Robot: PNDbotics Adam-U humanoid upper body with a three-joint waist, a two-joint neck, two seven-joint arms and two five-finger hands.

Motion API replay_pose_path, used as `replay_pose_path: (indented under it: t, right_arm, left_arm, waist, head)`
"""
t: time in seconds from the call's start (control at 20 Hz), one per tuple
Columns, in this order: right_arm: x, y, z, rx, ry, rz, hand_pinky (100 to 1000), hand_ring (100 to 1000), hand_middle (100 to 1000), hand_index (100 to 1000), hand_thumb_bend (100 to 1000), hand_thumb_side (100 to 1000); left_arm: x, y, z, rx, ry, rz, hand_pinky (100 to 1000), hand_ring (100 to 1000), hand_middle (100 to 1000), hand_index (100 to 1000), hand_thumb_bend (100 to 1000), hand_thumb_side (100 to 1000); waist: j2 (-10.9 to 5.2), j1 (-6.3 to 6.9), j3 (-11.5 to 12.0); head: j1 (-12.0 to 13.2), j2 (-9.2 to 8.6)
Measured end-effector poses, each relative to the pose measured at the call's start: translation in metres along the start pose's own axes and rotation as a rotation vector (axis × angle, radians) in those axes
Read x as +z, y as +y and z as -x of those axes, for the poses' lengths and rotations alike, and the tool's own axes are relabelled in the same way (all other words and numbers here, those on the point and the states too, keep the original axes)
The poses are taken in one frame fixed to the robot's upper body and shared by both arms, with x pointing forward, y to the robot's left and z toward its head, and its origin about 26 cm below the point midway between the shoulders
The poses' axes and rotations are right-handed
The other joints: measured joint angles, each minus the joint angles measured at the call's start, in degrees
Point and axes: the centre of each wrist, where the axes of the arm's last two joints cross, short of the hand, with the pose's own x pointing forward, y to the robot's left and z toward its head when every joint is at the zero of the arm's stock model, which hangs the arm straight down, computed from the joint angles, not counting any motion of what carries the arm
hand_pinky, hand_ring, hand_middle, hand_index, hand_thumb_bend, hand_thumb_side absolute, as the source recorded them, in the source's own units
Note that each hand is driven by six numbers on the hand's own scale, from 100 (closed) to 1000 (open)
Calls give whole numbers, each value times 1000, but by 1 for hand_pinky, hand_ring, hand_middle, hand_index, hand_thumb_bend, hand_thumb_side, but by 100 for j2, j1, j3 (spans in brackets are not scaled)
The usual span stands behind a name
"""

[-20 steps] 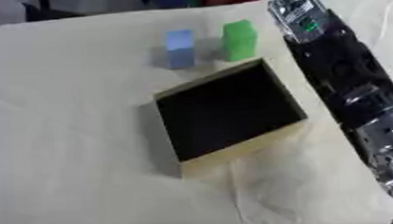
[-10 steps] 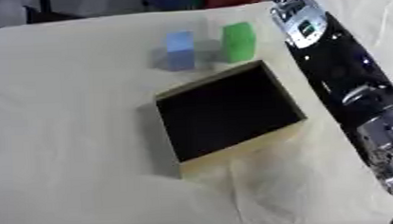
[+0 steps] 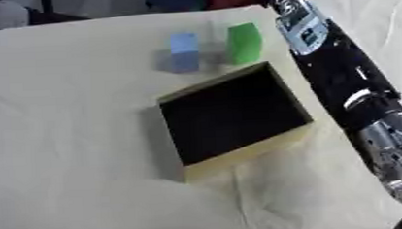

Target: Pick up objects on the table and place them in the box.

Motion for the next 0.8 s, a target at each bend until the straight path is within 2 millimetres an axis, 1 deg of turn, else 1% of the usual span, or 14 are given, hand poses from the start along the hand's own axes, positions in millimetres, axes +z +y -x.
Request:
replay_pose_path:
  t: [0.2,0.4,0.45,0.5,0.55,0.7,0.75,0.8]
  right_arm:
    - [-1,-1,-1,84,-30,-38,932,948,891,1000,369,1000]
    - [-2,-7,-4,179,-60,-87,939,968,914,1000,421,1000]
    - [-2,-10,-5,201,-67,-101,943,974,921,1000,444,965]
    - [-2,-11,-5,220,-72,-119,944,979,927,1000,452,894]
    - [-2,-13,-6,239,-77,-140,945,982,931,1000,452,861]
    - [-3,-17,-8,292,-82,-209,943,991,941,1000,434,781]
    - [-3,-19,-9,311,-80,-232,943,995,945,1000,440,750]
    - [-3,-20,-10,329,-77,-255,942,997,947,1000,448,738]
  left_arm:
    - [0,0,0,0,1,1,772,674,719,885,246,740]
    - [0,0,0,0,1,1,772,674,719,884,243,740]
    - [0,0,0,0,1,1,772,674,719,884,242,741]
    - [0,0,0,0,1,1,772,674,719,884,241,741]
    - [0,0,0,0,2,1,772,673,718,884,240,741]
    - [0,0,0,-1,2,2,771,673,718,884,237,740]
    - [0,0,0,-1,2,2,771,673,718,884,237,739]
    - [0,0,0,-1,2,2,771,673,718,884,236,739]
  waist:
    - [-1,1,-5]
    - [-1,2,-8]
    - [-1,2,-12]
    - [-2,2,-15]
    - [-2,2,-15]
    - [-4,2,-18]
    - [-4,2,-19]
    - [-5,2,-19]
  head:
    - [4,0]
    - [7,1]
    - [8,1]
    - [9,1]
    - [10,1]
    - [12,1]
    - [14,1]
    - [17,1]
